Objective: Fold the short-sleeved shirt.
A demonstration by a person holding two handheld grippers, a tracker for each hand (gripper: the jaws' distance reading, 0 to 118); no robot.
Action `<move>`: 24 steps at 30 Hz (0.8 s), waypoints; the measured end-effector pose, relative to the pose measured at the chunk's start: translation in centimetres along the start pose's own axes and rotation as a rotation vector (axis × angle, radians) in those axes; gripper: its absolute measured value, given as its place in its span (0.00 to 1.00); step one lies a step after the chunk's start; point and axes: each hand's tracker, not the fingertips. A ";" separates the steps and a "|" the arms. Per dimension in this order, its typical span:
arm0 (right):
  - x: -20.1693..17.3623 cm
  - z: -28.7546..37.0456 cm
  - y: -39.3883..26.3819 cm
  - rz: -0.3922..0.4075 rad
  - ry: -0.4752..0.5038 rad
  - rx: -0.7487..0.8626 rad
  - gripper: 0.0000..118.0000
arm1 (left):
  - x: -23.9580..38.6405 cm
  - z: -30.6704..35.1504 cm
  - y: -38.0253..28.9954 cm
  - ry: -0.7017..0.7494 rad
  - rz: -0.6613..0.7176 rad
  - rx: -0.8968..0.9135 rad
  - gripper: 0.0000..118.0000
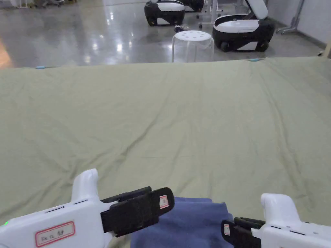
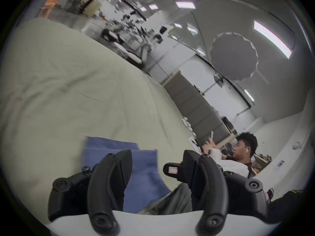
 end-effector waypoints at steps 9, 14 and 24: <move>-0.1 -4.6 -1.3 0.150 -0.179 -0.153 0.00 | -7.6 0.8 -2.3 0.013 0.199 -0.070 0.53; 0.6 -4.1 -1.4 0.098 -0.152 -0.132 0.00 | -10.0 -4.3 -3.7 -0.007 0.266 -0.186 0.53; -0.9 -3.0 -1.5 0.124 -0.180 -0.086 0.00 | -9.2 -5.8 -4.0 -0.016 0.283 -0.229 0.21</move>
